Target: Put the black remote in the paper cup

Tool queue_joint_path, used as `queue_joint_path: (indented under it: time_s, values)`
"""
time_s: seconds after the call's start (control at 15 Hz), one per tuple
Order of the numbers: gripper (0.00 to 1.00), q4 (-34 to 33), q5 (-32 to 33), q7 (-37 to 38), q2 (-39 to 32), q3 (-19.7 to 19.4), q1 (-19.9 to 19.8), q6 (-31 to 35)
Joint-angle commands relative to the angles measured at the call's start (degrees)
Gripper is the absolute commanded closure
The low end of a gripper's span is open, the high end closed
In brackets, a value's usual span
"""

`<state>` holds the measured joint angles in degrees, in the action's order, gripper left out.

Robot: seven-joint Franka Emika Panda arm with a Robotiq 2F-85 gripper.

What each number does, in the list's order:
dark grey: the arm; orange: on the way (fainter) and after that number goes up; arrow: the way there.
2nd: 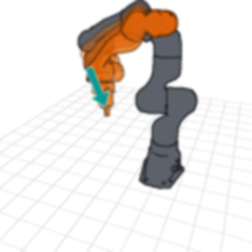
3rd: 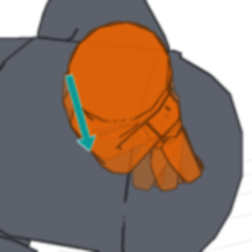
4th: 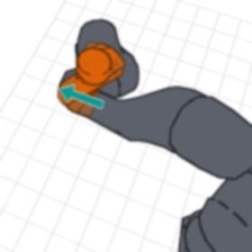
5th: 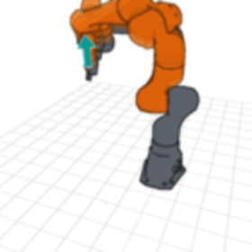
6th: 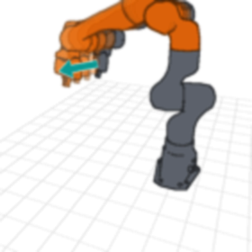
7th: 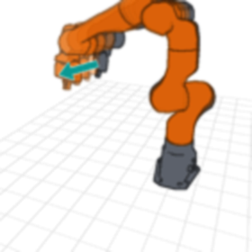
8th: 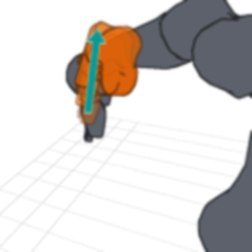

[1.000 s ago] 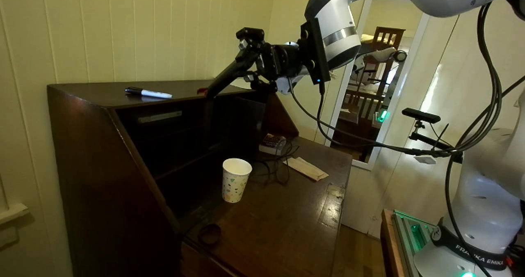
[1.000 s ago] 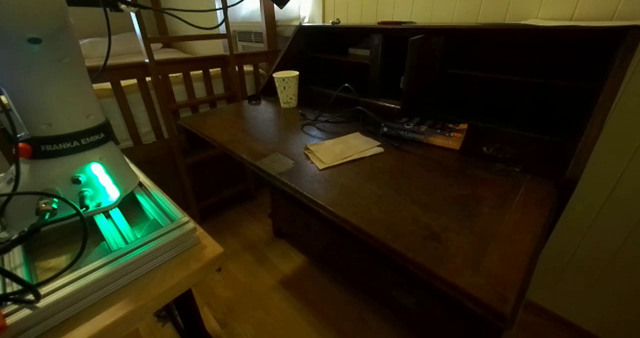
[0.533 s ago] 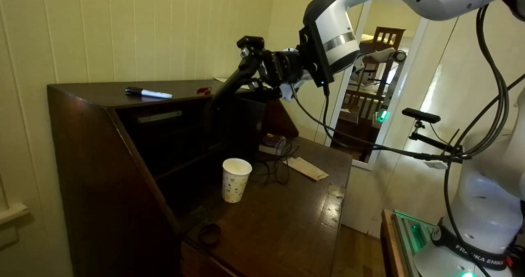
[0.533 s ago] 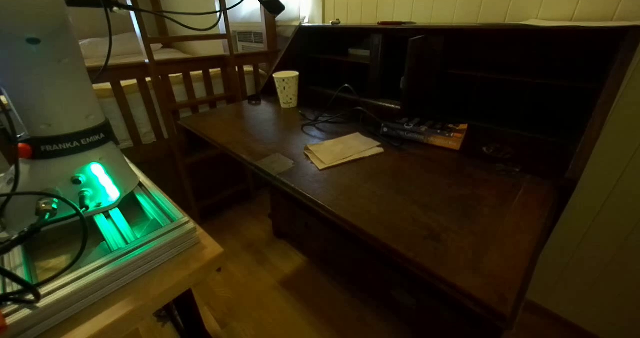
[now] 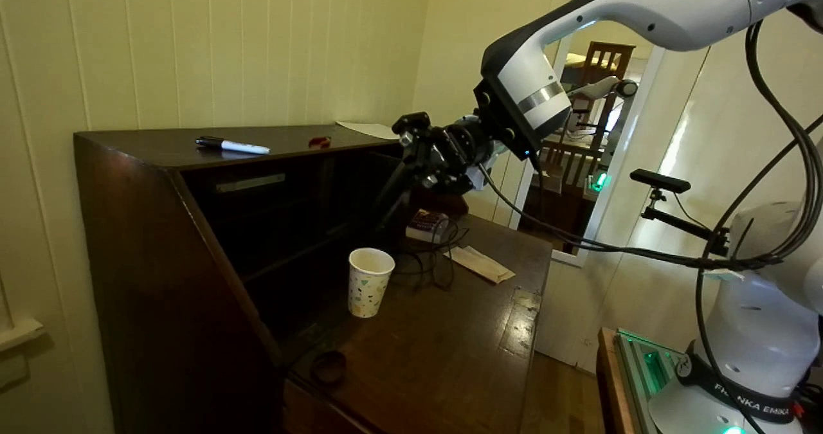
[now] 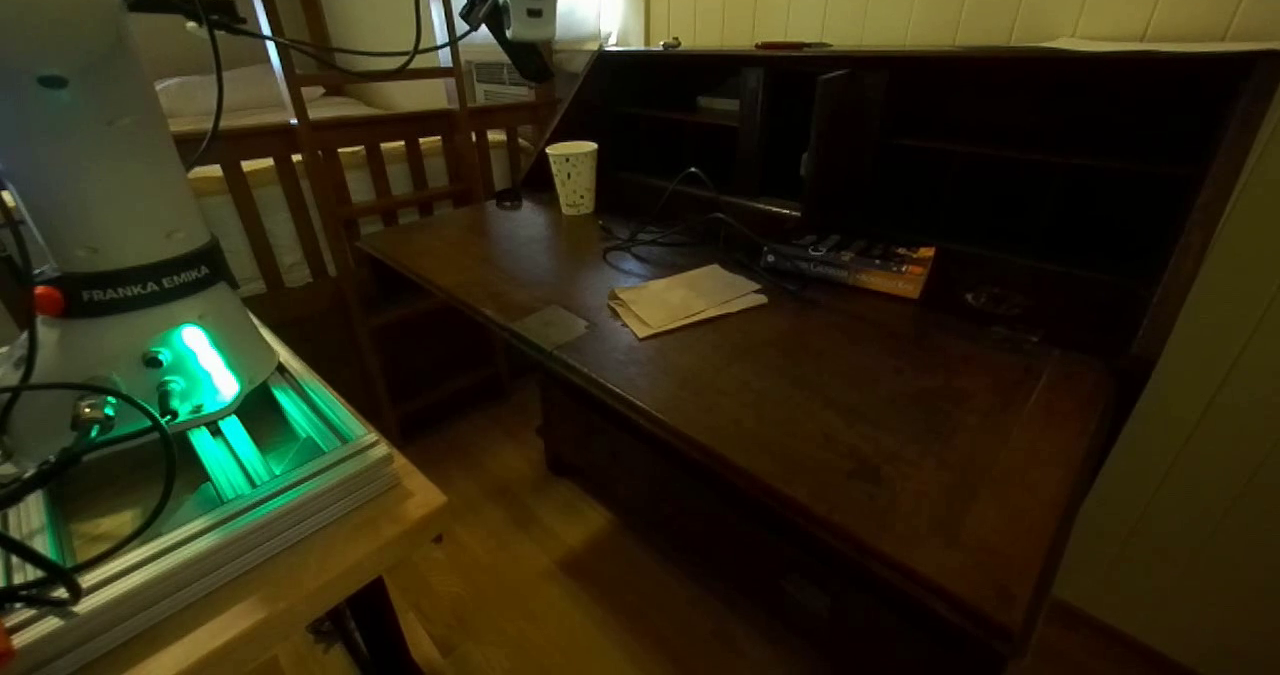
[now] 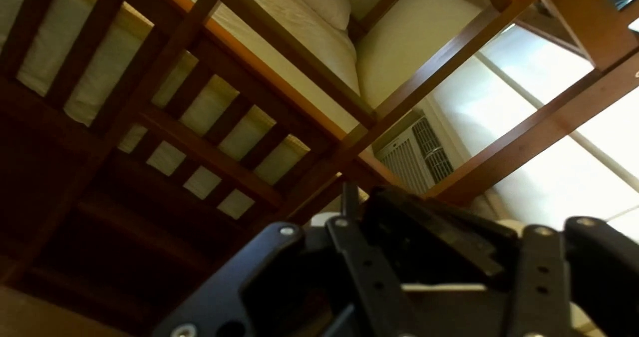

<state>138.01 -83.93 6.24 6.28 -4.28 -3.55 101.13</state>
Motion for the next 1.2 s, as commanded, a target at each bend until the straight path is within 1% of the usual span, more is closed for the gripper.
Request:
queue_joint_path:
  time_s: [0.0, 0.07, 0.13, 0.27, 0.33, 0.53, 0.6, 0.67, 0.73, 0.87, 1.0, 1.13]
  values:
    - [0.92, 3.11, 0.87, 1.76, 0.78, -0.15, -1.23, 1.17]
    - [0.92, 3.99, 0.39, 0.6, 1.16, -0.15, -1.52, 3.52]
    - [0.92, 4.55, -0.37, 0.27, 0.92, -0.5, -1.83, 3.45]
    - [0.92, 5.37, -1.16, -2.46, 0.45, -0.7, -2.24, 6.47]
    - [0.92, 5.05, -3.38, -5.09, -0.66, -1.11, -2.47, 6.16]
    - [0.92, 4.01, -8.09, -9.86, -2.3, -1.62, -2.57, 5.13]
    - [0.92, 4.23, -4.68, -6.59, -1.78, -1.33, -2.47, 6.13]
    - [0.68, 4.19, -4.94, -7.04, -2.15, -1.41, -2.48, 6.13]
    - [0.92, 4.2, -4.89, -7.03, -2.36, -1.41, -2.47, 6.13]
    - [0.92, 3.38, -7.6, -5.24, -4.07, -1.76, -2.61, 4.39]
    - [0.92, 2.01, -9.22, -2.34, -6.04, -2.0, -2.73, 4.25]
    - [0.92, 1.01, -11.59, -0.98, -6.9, -2.38, -2.96, 4.15]
